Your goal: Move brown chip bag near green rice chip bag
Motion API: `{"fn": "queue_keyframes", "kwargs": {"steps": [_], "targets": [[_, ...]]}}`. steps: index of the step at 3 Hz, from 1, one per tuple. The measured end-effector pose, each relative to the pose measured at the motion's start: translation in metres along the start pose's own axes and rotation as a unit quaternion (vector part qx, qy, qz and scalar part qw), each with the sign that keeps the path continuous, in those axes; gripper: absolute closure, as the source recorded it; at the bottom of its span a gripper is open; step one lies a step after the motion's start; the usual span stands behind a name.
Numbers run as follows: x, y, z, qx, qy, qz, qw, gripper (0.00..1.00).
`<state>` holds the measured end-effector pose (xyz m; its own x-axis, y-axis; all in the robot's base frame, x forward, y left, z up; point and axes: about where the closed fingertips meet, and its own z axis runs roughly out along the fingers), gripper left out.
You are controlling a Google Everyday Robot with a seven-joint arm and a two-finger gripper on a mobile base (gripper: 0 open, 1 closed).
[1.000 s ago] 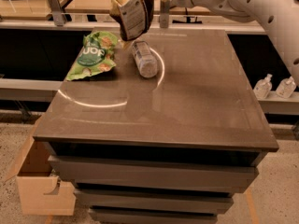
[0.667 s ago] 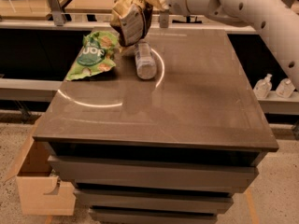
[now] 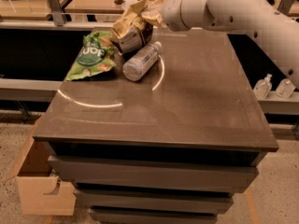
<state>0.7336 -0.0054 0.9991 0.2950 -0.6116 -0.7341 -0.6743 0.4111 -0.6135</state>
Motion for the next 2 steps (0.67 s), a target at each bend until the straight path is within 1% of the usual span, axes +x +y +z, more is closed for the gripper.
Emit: {"fn": "queue_keyframes", "kwargs": {"steps": [1,2], "targets": [[0.006,0.016,-0.011,-0.019,0.014,-0.013,0.9996,0.36],[0.009,0.024,-0.031,-0.033,0.022,-0.017,0.9991,0.12]]}}
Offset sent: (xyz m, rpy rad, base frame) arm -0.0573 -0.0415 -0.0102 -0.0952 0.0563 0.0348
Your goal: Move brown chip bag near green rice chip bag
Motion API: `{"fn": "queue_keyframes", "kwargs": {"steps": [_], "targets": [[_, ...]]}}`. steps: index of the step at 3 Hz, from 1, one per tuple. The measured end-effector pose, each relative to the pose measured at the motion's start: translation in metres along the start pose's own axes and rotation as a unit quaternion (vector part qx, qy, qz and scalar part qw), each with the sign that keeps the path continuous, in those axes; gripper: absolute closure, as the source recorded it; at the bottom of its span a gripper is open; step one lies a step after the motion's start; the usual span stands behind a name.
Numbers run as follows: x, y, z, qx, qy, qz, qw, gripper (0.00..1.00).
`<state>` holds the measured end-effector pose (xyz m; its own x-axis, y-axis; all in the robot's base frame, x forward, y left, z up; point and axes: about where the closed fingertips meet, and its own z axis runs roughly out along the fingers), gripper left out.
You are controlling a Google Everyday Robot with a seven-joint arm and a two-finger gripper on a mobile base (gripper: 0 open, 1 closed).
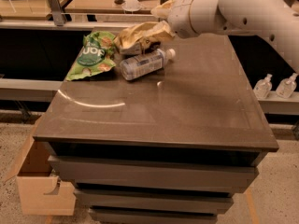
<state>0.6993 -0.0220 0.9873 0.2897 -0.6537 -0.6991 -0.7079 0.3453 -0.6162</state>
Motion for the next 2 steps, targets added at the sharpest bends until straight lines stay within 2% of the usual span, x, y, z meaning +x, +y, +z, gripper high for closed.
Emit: {"fn": "queue_keyframes", "kwargs": {"steps": [1,2], "targets": [[0.007,-0.005,-0.026,0.009,0.008,0.007,0.9999,0.00],[0.028,-0.036,-0.067,0.053,0.027,0.031,0.9977,0.00]]}}
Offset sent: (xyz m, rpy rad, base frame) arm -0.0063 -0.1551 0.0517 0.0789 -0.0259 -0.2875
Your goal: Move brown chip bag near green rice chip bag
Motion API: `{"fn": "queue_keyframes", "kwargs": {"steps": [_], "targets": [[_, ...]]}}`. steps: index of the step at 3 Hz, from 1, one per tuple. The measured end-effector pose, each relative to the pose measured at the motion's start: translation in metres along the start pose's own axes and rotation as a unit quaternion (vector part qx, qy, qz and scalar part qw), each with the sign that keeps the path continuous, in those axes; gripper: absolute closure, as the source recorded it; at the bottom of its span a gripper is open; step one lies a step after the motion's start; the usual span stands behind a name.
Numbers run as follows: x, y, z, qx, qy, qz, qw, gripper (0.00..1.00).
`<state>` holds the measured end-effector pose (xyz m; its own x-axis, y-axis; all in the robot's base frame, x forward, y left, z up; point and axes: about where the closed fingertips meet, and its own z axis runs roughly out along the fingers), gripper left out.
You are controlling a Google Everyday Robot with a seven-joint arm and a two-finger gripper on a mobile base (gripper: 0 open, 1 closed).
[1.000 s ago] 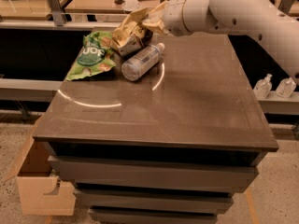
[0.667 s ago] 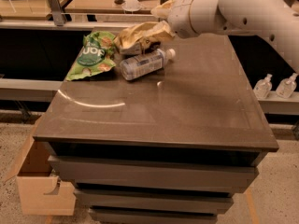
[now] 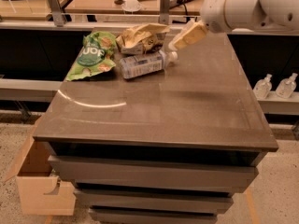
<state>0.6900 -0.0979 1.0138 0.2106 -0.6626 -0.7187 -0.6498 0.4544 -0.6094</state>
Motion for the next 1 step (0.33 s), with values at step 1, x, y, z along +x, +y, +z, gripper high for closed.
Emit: {"fn": "queue_keyframes", "kwargs": {"steps": [1], "targets": [[0.0144,-0.0316,-0.0253,0.042,0.035,0.011,0.9984,0.00]]}}
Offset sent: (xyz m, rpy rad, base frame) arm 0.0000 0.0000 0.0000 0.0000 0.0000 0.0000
